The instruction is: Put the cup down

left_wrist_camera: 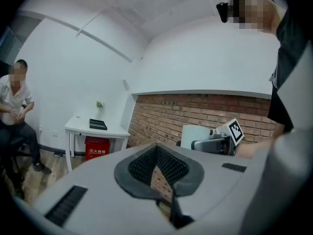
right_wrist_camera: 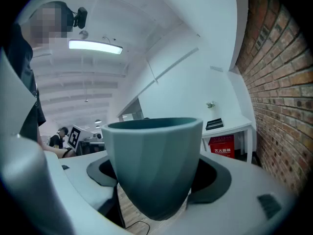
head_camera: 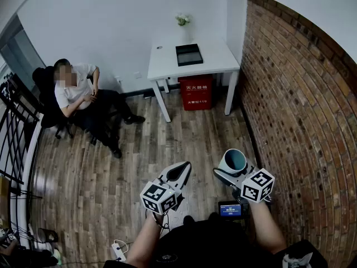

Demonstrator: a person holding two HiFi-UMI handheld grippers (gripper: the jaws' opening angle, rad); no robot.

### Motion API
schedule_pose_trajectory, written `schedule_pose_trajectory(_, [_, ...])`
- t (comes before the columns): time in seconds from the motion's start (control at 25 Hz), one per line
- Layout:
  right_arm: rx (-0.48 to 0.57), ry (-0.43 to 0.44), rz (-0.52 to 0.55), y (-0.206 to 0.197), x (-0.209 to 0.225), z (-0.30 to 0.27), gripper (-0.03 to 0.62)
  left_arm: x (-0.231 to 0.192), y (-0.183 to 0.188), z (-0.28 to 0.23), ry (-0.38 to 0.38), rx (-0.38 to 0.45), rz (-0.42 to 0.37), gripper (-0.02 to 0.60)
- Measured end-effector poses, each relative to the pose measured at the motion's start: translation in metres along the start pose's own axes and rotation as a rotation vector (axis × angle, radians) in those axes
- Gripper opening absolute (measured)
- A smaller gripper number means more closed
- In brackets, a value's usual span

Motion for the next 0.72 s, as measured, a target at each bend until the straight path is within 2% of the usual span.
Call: schedule_pose_trajectory(0.72, [-0.013,0.032,-0.014,-0.004,-0.002,0.004,0.397,0.011,-0.001,-0.002,-0.021,-0.005,-0.016,0.006])
Point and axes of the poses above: the fingertips, and each gripper's own axes: z backward along the fingers, x to its right, y out of its top, the point moved 10 cm from there along z, backward along the fingers, and after that the axes turned 10 degrees about -z, right-handed, at the moved point
